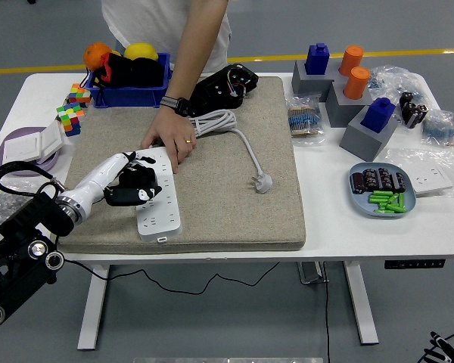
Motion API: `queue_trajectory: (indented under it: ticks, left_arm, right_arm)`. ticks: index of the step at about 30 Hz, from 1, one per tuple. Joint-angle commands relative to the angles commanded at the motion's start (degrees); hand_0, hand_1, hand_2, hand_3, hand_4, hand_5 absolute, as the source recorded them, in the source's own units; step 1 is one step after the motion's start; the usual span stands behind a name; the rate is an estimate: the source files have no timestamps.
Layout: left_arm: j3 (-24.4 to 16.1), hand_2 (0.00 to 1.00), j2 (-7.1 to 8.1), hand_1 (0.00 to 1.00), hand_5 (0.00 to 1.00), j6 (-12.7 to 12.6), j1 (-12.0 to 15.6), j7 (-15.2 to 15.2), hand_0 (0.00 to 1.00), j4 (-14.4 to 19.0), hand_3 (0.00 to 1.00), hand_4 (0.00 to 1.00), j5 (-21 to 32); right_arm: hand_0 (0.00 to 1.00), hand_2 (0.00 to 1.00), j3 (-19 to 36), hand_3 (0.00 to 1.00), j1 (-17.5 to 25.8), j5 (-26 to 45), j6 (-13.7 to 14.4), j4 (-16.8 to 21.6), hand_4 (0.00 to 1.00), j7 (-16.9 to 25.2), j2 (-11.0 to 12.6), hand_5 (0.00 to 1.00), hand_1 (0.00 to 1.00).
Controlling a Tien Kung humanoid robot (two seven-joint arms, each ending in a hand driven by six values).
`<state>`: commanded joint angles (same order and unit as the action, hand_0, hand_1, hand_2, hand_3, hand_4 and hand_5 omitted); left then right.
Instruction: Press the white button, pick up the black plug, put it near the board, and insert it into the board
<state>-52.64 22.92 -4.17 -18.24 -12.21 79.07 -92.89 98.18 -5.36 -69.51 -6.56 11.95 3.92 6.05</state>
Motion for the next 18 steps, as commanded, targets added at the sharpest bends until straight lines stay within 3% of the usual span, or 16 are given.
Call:
queue_trajectory:
  ticks: [5, 9, 14, 18]
  left_arm:
    - [-0.7, 0.611, 0.29, 0.702, 0.284, -0.3, 0.0, 0.7, 0.697, 0.8, 0.751, 0.775, -0.4]
    - [-2.6, 0.611, 0.39, 0.702, 0.284, -1.6, 0.2, 3.0, 0.697, 1.9, 0.751, 0.775, -1.1]
    - [-7.5, 0.609, -0.26, 0.697, 0.279, -4.5, 0.8, 8.0, 0.682, 2.5, 0.751, 0.775, -2.0]
    - [-12.9, 0.619, -1.65, 0.698, 0.271, -5.0, 1.2, 8.2, 0.685, 1.1, 0.747, 0.772, -2.2]
  right_arm:
    - [0.722, 0.551, -0.1, 0.664, 0.1, 0.0, 0.1, 0.0, 0.739, 0.0, 0.1, 0.492, 0.603]
    - [0.722, 0.551, 0.0, 0.664, 0.1, 0.0, 0.1, 0.0, 0.739, 0.0, 0.0, 0.492, 0.603]
    - [0.722, 0.551, 0.0, 0.664, 0.1, 0.1, 0.1, 0.0, 0.740, 0.0, -0.1, 0.494, 0.604]
    - [0.721, 0.551, -0.1, 0.664, 0.1, 0.2, 0.1, 0.0, 0.739, 0.0, -0.1, 0.493, 0.604]
